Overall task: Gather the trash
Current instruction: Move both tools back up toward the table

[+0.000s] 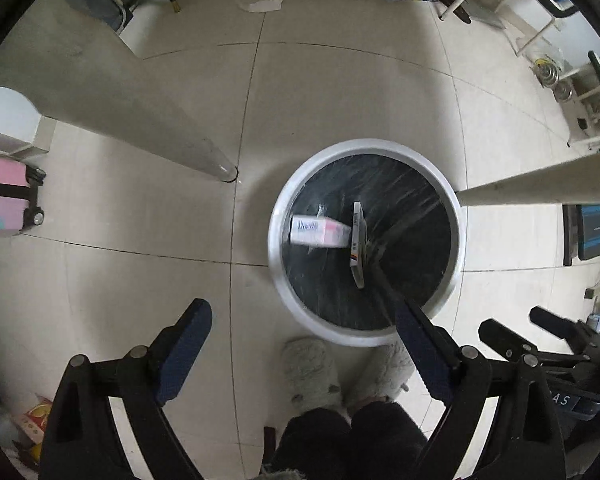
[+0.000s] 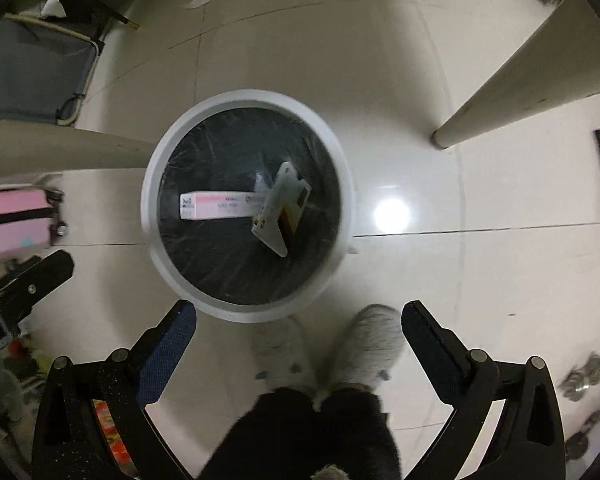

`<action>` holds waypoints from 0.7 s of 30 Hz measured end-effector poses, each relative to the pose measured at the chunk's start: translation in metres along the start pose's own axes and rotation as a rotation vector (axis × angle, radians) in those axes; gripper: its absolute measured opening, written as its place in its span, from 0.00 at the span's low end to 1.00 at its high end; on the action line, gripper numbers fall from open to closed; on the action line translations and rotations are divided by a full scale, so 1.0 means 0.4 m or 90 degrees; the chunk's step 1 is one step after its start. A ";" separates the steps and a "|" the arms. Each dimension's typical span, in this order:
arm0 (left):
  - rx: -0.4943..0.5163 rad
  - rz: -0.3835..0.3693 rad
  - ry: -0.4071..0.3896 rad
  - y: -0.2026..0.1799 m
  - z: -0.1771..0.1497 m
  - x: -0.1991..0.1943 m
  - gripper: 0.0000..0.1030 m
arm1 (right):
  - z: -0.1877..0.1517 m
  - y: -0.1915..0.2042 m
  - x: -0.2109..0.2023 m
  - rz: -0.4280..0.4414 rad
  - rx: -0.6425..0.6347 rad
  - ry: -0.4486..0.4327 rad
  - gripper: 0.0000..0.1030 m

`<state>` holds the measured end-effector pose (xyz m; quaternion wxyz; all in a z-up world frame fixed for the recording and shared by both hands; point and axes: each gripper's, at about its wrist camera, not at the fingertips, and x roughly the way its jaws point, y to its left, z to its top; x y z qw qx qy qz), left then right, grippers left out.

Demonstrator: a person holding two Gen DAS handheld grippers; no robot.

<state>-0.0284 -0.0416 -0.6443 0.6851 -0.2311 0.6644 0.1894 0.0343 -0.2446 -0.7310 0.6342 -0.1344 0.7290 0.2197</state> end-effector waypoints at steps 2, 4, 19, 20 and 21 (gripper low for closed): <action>0.003 0.010 0.004 0.002 -0.012 -0.027 0.91 | -0.008 0.008 -0.032 -0.026 -0.007 -0.008 1.00; 0.003 0.015 0.004 -0.005 -0.027 -0.056 0.91 | -0.020 0.025 -0.066 -0.040 -0.010 -0.014 1.00; -0.001 0.017 -0.008 0.006 -0.144 -0.434 0.91 | -0.150 0.122 -0.490 -0.058 -0.029 -0.065 1.00; 0.001 0.014 -0.012 0.007 -0.147 -0.463 0.91 | -0.162 0.130 -0.540 -0.056 -0.028 -0.070 1.00; 0.005 0.013 -0.017 0.007 -0.151 -0.496 0.91 | -0.170 0.135 -0.574 -0.053 -0.027 -0.074 1.00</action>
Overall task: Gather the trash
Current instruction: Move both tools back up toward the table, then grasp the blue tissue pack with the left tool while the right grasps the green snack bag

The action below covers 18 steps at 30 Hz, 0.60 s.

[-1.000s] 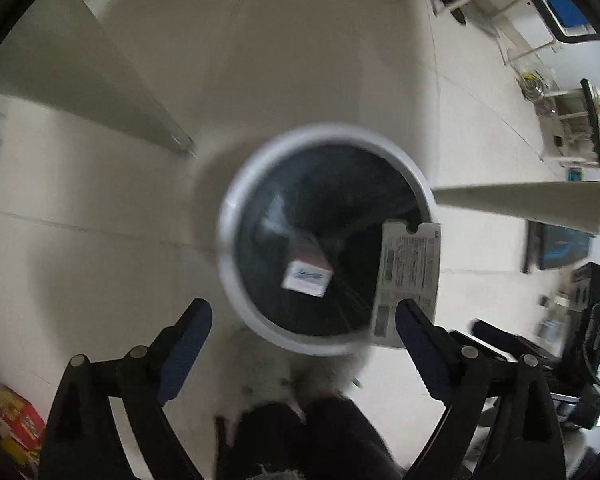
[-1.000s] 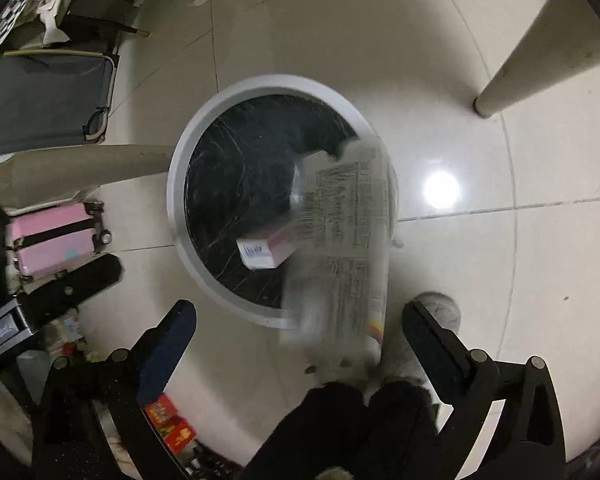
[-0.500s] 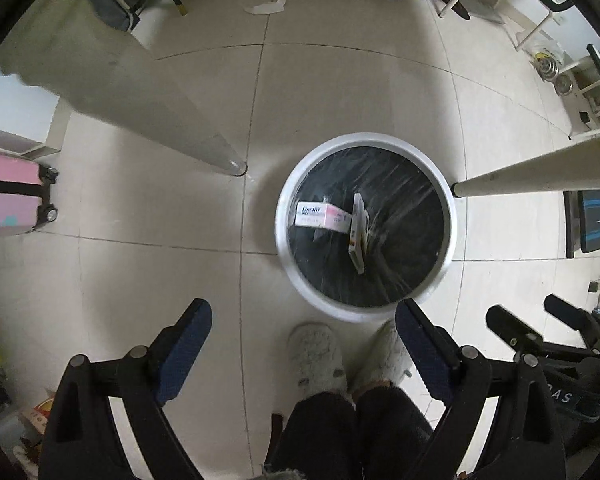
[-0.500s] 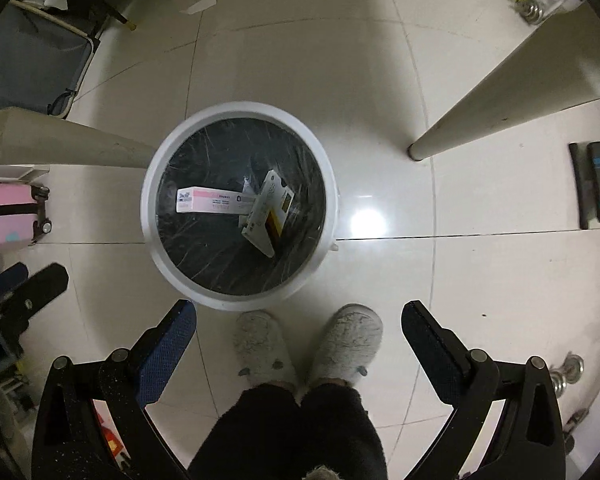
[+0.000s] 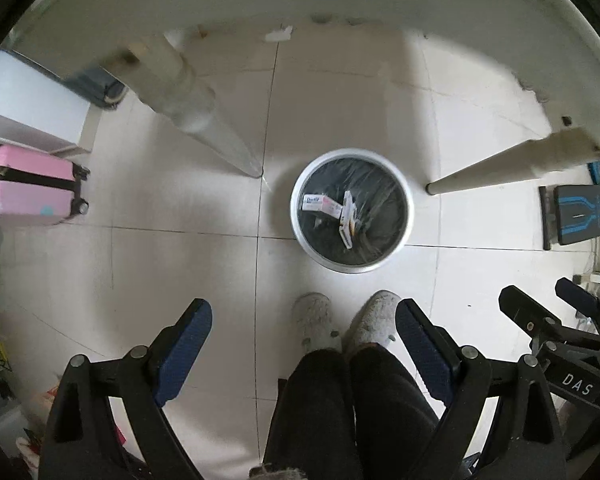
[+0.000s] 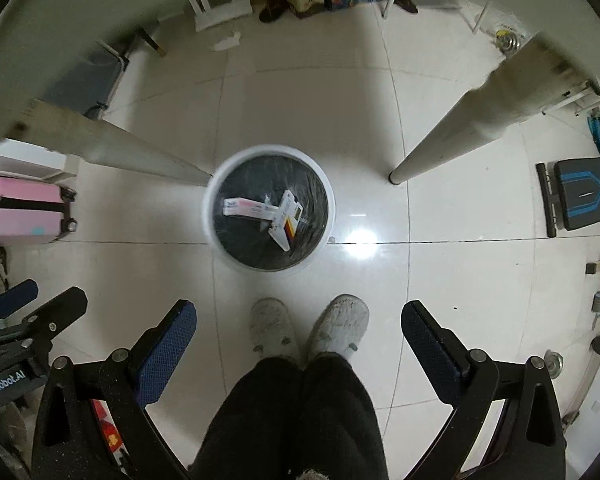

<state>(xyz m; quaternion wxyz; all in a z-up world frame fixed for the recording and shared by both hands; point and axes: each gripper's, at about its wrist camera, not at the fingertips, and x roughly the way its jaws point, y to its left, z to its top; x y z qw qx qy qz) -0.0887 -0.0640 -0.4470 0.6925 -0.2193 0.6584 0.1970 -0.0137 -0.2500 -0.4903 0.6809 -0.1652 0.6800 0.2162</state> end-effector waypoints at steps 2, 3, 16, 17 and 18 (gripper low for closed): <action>0.004 -0.006 -0.008 -0.001 -0.003 -0.070 0.91 | -0.007 0.011 -0.096 0.002 -0.001 -0.010 1.00; 0.004 -0.012 -0.014 0.000 -0.004 -0.110 0.91 | -0.011 0.016 -0.135 0.003 -0.001 -0.014 1.00; -0.014 0.009 -0.156 -0.018 0.165 -0.489 1.00 | 0.138 0.024 -0.590 0.061 0.021 -0.086 1.00; -0.017 0.013 -0.170 -0.025 0.200 -0.504 1.00 | 0.178 0.021 -0.616 0.054 0.008 -0.094 1.00; -0.024 0.021 -0.177 -0.029 0.233 -0.514 1.00 | 0.214 0.023 -0.632 0.042 -0.007 -0.096 1.00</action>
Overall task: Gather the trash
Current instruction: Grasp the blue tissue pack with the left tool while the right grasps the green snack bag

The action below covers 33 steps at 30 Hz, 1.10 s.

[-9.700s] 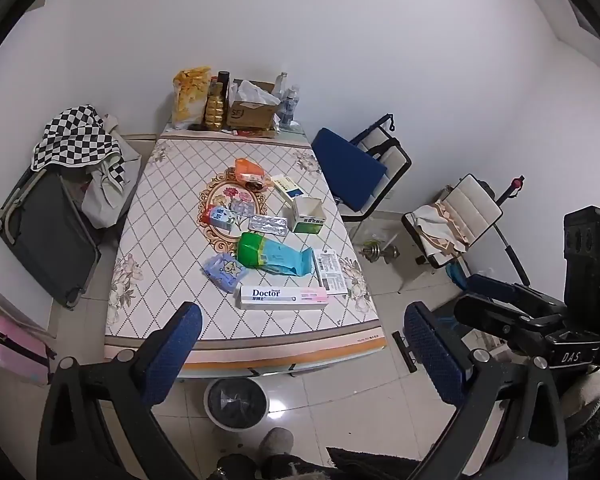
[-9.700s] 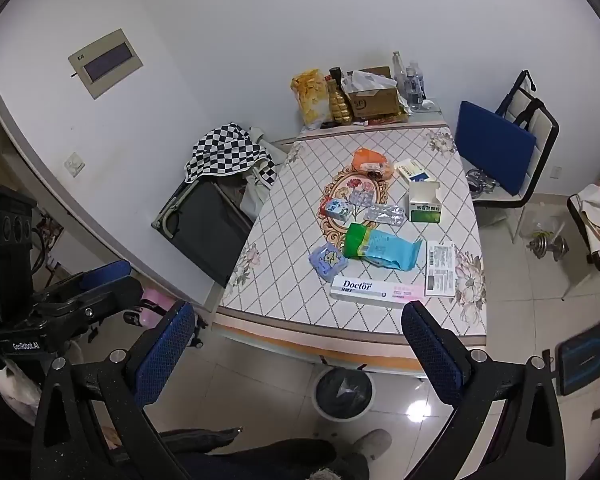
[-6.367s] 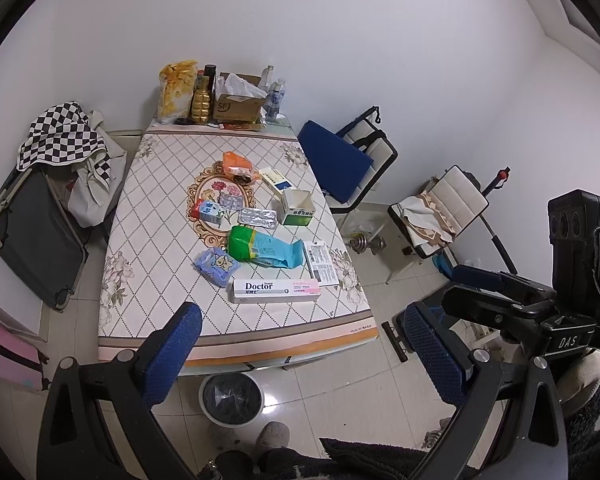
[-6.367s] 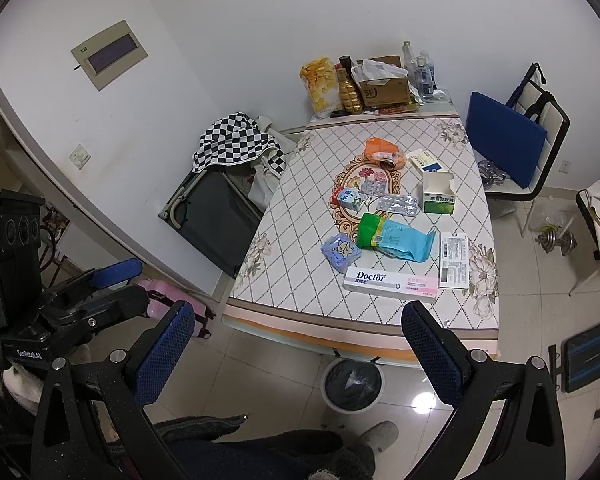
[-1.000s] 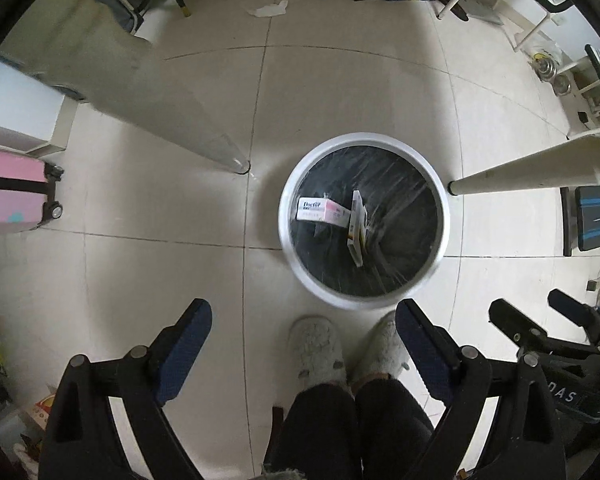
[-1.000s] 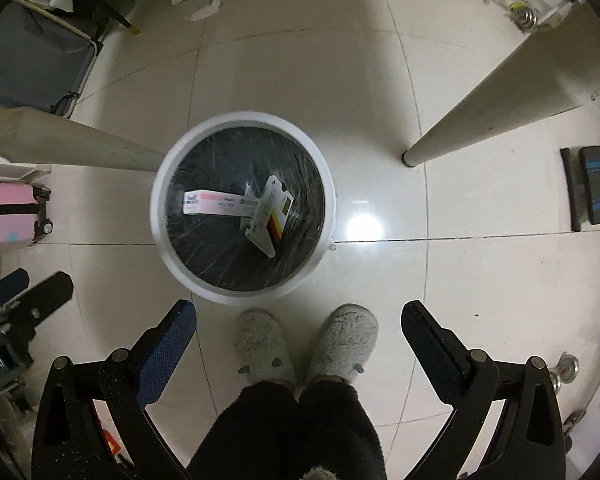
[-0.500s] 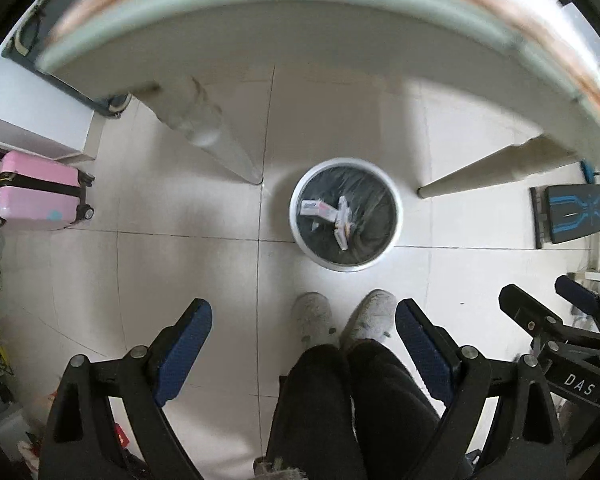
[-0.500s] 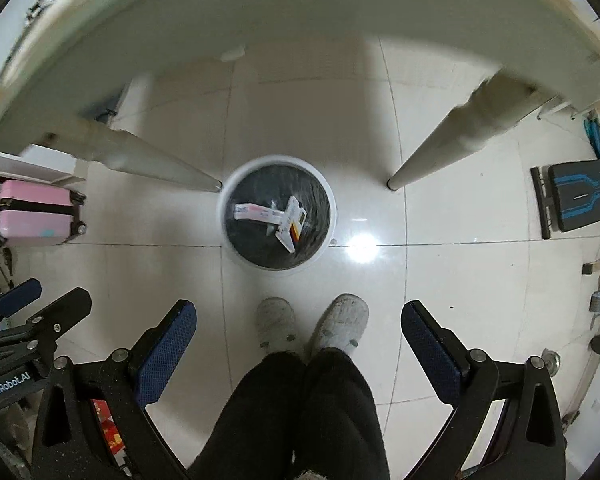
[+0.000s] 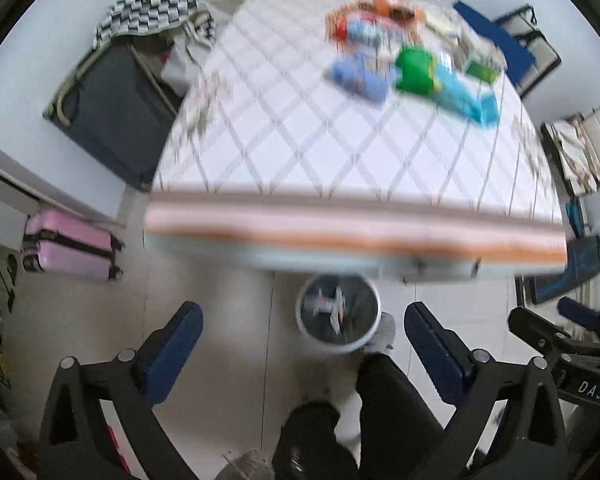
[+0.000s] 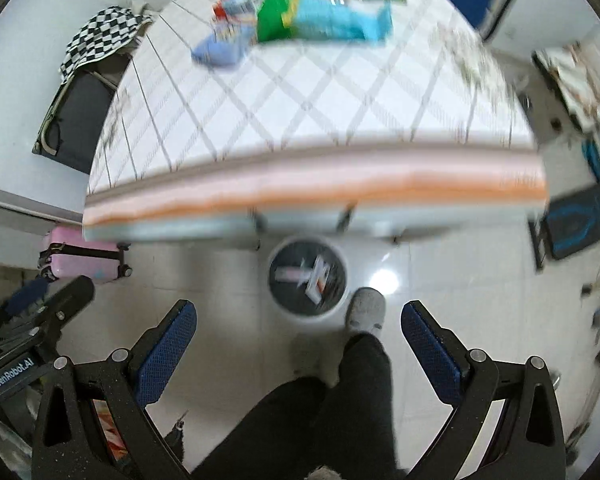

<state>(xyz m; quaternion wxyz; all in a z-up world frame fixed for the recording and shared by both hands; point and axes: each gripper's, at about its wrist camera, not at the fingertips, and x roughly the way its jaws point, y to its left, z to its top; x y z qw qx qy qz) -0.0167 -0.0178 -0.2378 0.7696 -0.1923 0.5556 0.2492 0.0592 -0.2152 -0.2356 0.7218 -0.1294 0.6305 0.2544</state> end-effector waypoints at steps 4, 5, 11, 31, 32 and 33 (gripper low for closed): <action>-0.025 0.033 -0.021 -0.028 0.117 0.001 1.00 | 0.188 -0.021 -0.014 -0.043 -0.071 -0.004 1.00; -0.035 0.046 -0.023 -0.033 0.143 0.010 1.00 | 0.243 -0.023 -0.002 -0.059 -0.101 -0.001 1.00; -0.143 0.098 0.026 -0.052 0.283 0.127 1.00 | 0.542 0.003 0.125 -0.134 -0.339 0.057 1.00; -0.395 0.015 0.106 -0.026 0.499 0.337 0.99 | 0.872 -0.058 0.410 -0.041 -0.256 0.168 0.88; -0.404 0.001 0.109 -0.031 0.509 0.346 0.99 | 0.868 -0.085 0.403 -0.040 -0.209 0.164 0.88; -0.410 -0.015 0.113 -0.032 0.519 0.362 0.99 | 0.861 -0.120 0.399 -0.044 -0.149 0.167 0.88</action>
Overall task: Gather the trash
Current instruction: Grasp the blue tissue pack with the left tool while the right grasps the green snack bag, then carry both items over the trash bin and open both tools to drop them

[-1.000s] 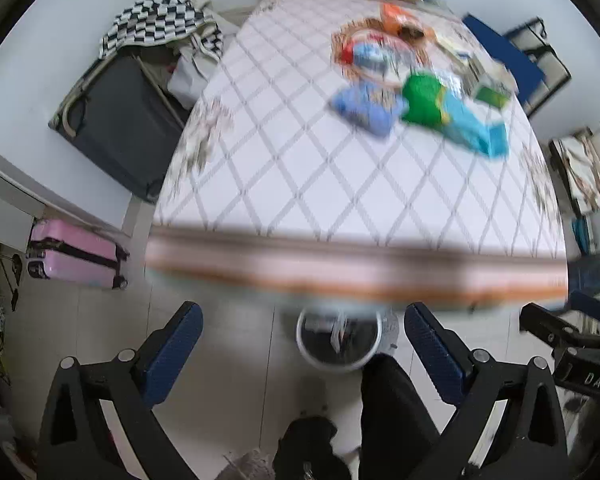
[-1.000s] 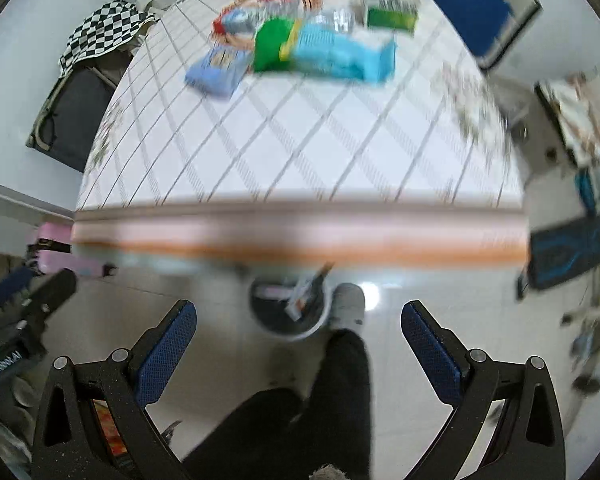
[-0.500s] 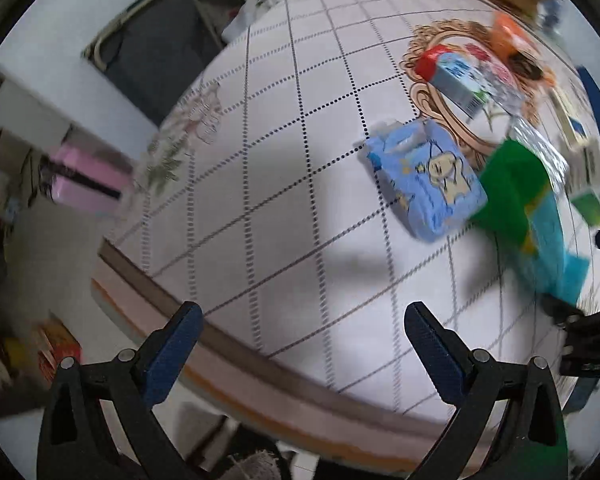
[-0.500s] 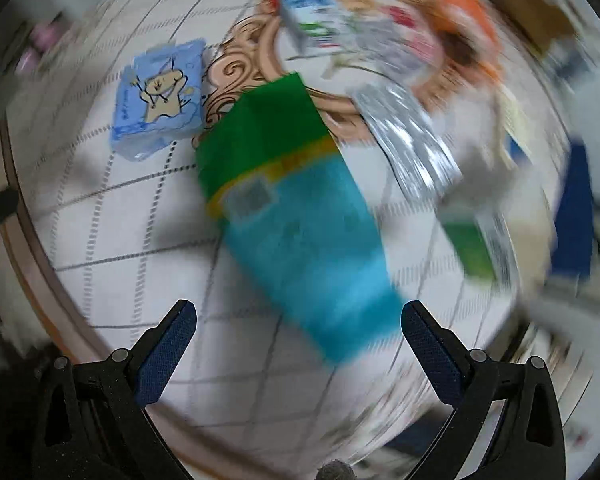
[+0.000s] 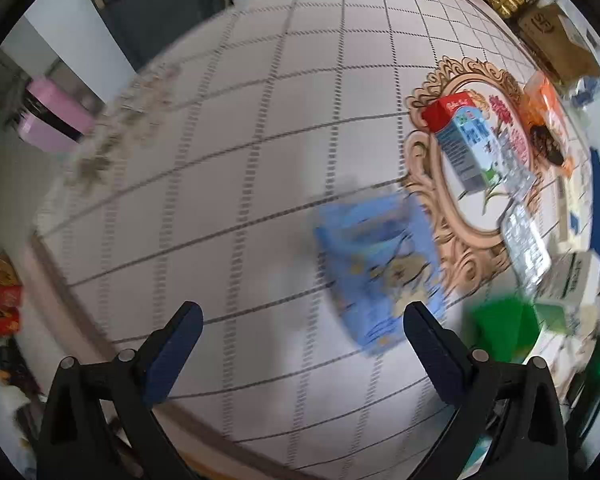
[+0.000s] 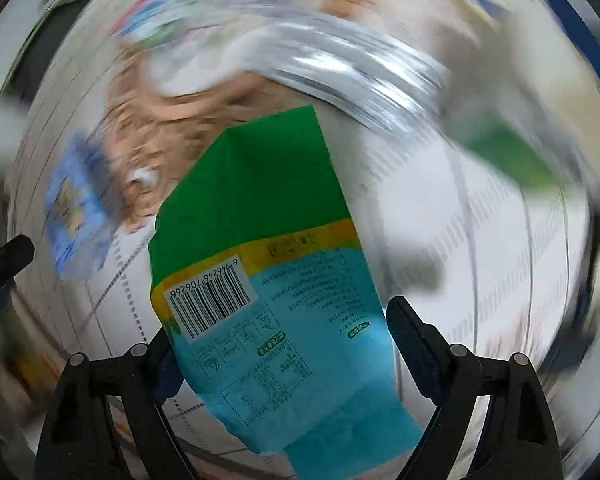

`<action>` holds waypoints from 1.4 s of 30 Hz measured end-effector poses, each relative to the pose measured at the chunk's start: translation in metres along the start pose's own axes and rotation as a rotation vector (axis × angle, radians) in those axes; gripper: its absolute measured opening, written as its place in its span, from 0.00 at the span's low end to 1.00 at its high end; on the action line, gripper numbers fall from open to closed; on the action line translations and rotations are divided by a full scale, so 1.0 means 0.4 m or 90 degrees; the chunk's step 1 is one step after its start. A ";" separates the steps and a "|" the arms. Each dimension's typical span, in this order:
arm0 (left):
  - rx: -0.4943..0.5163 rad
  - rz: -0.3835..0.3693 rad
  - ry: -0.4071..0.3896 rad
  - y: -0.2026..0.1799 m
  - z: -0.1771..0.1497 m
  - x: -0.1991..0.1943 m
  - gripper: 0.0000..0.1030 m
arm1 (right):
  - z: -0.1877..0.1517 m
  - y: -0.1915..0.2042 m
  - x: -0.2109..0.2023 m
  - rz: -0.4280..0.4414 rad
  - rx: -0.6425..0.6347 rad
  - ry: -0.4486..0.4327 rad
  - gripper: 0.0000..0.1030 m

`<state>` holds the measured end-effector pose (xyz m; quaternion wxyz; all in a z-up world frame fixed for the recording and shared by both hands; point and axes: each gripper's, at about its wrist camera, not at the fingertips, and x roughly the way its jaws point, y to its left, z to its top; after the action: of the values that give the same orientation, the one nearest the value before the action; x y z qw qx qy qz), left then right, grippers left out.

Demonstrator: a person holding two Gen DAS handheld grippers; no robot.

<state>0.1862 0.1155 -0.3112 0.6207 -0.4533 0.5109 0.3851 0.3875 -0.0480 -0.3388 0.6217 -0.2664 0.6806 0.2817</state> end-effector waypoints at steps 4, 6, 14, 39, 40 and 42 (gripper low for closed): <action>0.018 -0.009 0.036 -0.044 0.031 0.063 0.68 | -0.029 -0.076 0.017 0.070 0.123 0.022 0.93; 0.035 -0.015 0.038 -0.060 0.040 0.079 0.44 | -0.027 -0.089 0.010 0.076 0.121 0.010 0.97; 0.187 0.054 -0.025 -0.123 -0.001 0.041 0.13 | 0.017 -0.079 -0.013 0.084 0.057 -0.012 0.99; 0.454 -0.002 -0.158 0.077 -0.333 -0.297 0.07 | -0.494 0.064 -0.210 0.100 0.173 -0.197 0.77; 0.467 -0.011 -0.159 0.100 -0.351 -0.312 0.07 | -0.534 0.078 -0.218 0.102 0.185 -0.203 0.77; 0.492 -0.030 -0.159 0.148 -0.389 -0.336 0.07 | -0.636 0.106 -0.235 0.112 0.215 -0.217 0.77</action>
<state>0.0618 -0.0182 -0.1993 0.8111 -0.1483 0.5282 0.2026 0.1881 -0.1989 -0.2254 0.7362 -0.0473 0.6241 0.2575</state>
